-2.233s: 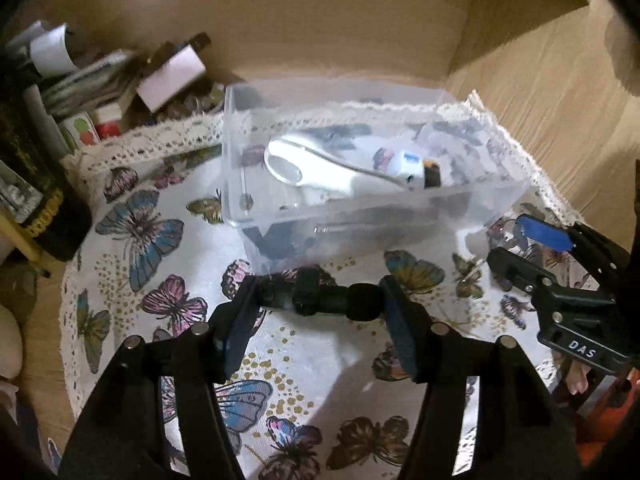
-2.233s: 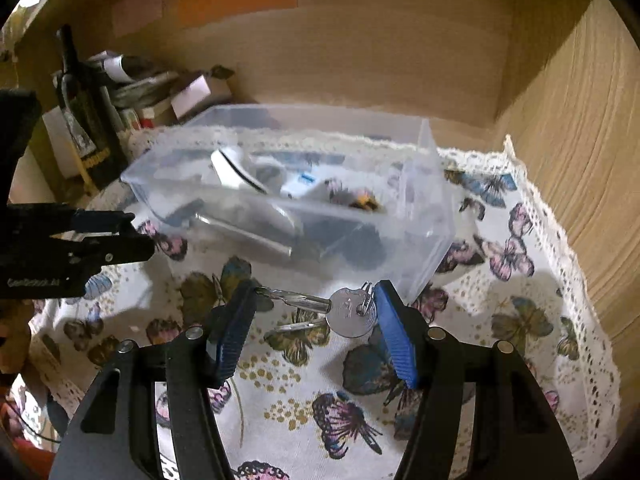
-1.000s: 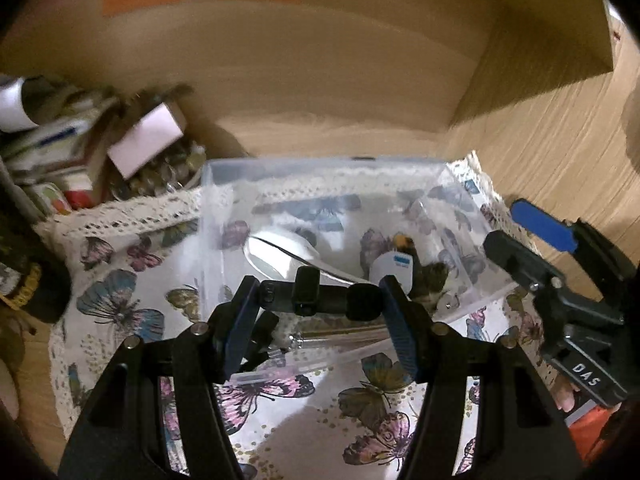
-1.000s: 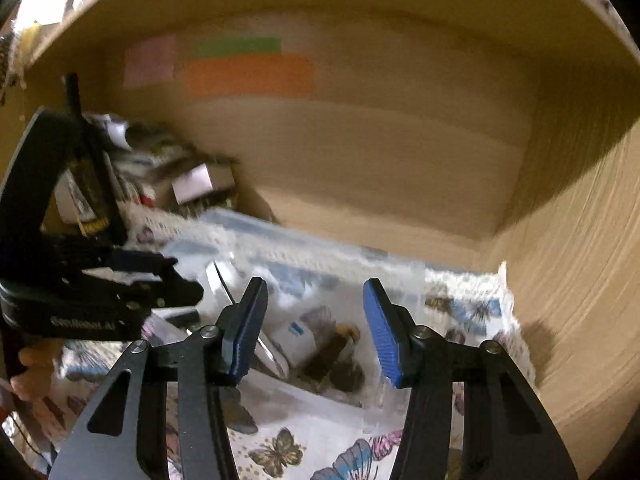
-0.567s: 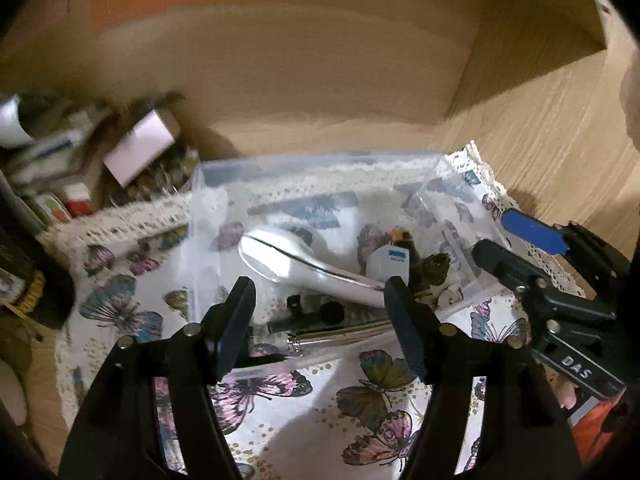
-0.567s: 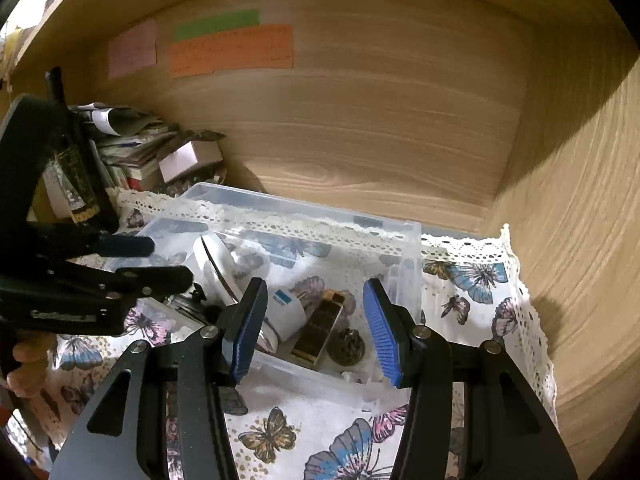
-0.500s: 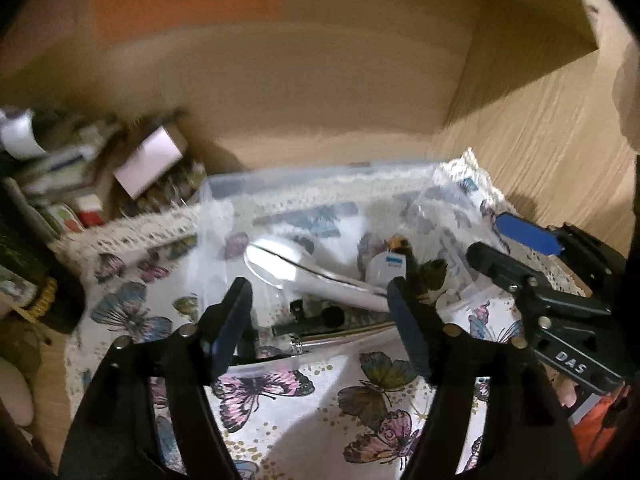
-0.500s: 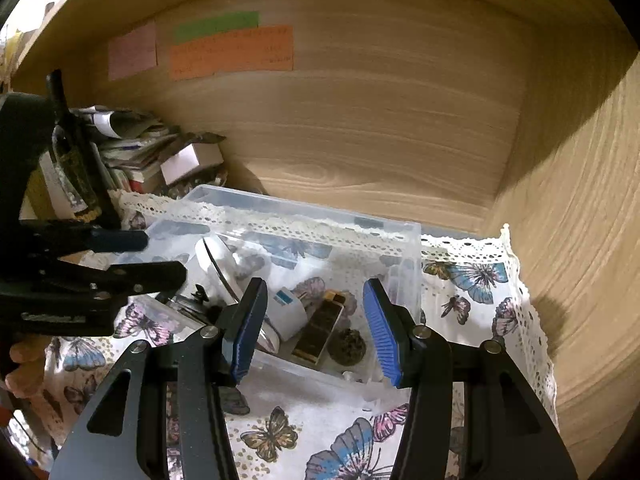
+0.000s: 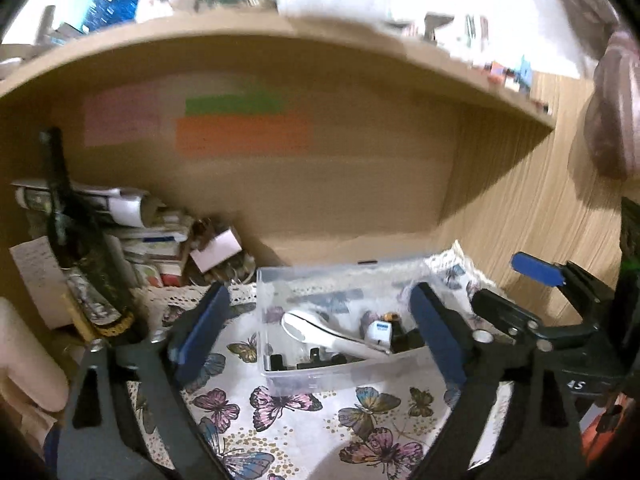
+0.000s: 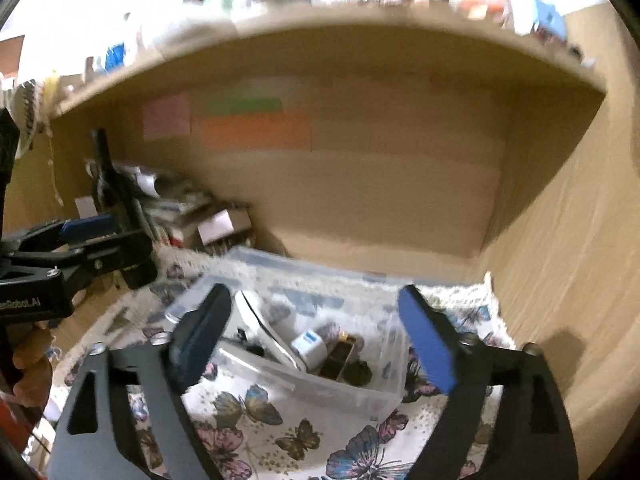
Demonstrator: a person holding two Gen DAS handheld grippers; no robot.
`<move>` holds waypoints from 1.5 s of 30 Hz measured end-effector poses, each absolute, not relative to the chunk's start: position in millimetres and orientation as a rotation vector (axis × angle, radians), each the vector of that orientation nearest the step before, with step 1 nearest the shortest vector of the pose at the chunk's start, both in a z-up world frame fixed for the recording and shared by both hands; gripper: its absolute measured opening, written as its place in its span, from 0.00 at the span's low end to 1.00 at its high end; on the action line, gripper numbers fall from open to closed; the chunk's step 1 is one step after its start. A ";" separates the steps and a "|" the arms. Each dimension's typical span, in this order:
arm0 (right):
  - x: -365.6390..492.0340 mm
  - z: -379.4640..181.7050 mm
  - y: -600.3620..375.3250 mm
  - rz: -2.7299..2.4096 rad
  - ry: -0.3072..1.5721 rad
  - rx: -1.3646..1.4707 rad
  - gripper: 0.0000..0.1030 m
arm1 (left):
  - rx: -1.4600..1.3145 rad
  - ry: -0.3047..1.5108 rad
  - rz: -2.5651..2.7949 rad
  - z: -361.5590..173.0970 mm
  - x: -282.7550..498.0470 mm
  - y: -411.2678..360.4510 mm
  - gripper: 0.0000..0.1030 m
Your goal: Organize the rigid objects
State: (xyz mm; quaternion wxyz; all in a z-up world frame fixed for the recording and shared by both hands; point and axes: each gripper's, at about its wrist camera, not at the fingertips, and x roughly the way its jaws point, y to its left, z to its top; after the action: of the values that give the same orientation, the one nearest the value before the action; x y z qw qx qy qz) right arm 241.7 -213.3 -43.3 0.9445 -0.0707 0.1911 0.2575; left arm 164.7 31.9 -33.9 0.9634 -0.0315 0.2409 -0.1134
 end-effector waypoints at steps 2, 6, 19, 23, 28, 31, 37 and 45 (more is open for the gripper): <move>232.3 -36.7 -217.1 0.515 0.352 -0.142 0.97 | -0.076 0.468 -0.224 -28.6 156.8 35.0 0.94; 213.8 -26.0 -221.7 0.494 0.273 -0.150 1.00 | -0.066 0.425 -0.191 -21.0 139.3 36.1 0.96; 187.0 -18.9 -234.3 0.492 0.224 -0.113 1.00 | -0.055 0.285 -0.125 -0.8 90.6 34.1 0.99; 182.2 -17.4 -237.9 0.496 0.215 -0.101 1.00 | -0.050 0.274 -0.121 1.5 84.5 30.7 0.99; 178.5 -15.7 -240.8 0.495 0.203 -0.097 1.00 | -0.037 0.264 -0.122 2.9 80.7 27.0 0.99; 177.8 -15.2 -241.6 0.499 0.200 -0.093 1.00 | -0.035 0.260 -0.119 3.9 79.4 25.7 0.99; 176.2 -14.6 -241.9 0.503 0.194 -0.091 1.00 | -0.034 0.260 -0.121 4.6 78.3 25.9 0.99; 175.1 -13.4 -242.5 0.503 0.187 -0.087 1.00 | -0.034 0.254 -0.123 6.5 77.8 26.7 0.99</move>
State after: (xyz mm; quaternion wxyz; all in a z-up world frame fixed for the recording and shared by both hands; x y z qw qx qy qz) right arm 175.1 -242.5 -13.4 0.9633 -0.0430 0.0923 0.2483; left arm 77.8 26.7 6.5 0.9899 -0.0172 0.1264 -0.0611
